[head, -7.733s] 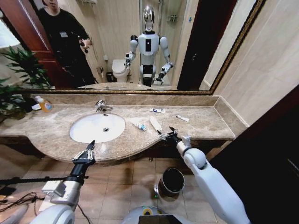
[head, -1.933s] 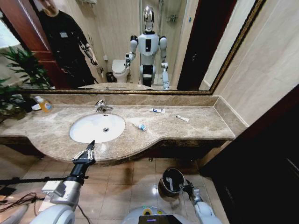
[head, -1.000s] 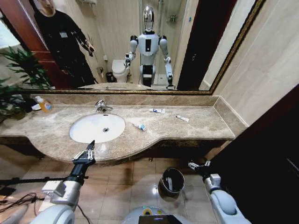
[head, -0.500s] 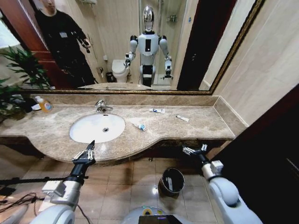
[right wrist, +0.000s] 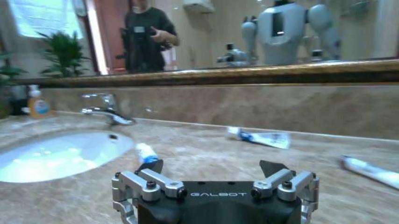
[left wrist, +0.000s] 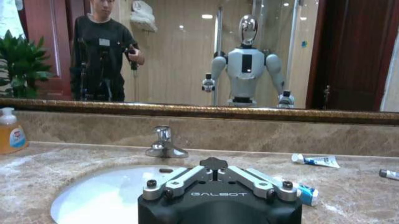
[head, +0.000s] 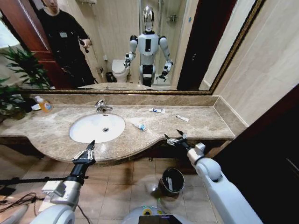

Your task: Pick up the trash from the sink and place it in the trash bin.

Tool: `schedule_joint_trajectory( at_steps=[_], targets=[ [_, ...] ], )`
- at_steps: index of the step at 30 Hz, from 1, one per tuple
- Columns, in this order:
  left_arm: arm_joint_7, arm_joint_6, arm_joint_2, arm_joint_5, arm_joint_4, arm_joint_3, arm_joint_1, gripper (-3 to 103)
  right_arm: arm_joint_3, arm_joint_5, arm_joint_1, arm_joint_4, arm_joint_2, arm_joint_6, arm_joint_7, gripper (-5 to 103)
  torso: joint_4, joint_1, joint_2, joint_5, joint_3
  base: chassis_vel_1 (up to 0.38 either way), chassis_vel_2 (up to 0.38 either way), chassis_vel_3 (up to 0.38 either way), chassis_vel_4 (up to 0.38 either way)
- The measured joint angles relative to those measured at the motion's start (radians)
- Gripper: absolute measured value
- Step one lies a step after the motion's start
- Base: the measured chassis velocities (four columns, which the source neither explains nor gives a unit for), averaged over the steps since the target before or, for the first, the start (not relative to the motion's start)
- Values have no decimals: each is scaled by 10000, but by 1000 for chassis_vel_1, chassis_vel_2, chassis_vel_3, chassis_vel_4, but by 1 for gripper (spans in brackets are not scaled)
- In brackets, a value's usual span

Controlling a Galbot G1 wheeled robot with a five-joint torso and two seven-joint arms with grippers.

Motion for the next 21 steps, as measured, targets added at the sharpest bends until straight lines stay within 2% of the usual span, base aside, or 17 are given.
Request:
schedule_joint_trajectory(
  at_steps=[1,2,7,21],
  targets=[
    [0,0,0,0,0,0,0,0,0,0,0,0,0,0,0,100,0,0,0,0,0,0,0,0,0],
    [0,0,0,0,0,0,0,0,-536,20,433,-235,32,-38,66,100,-1,0,0,1,0,0,0,0,0],
    [-1,0,0,0,0,0,0,0,-1590,-53,1317,-925,124,-44,76,100,0,0,0,1,0,0,0,0,0],
    [0,0,0,0,0,0,0,0,-3078,-129,3407,-2864,619,-40,198,100,-1,0,0,0,-1,0,0,0,0]
  ],
)
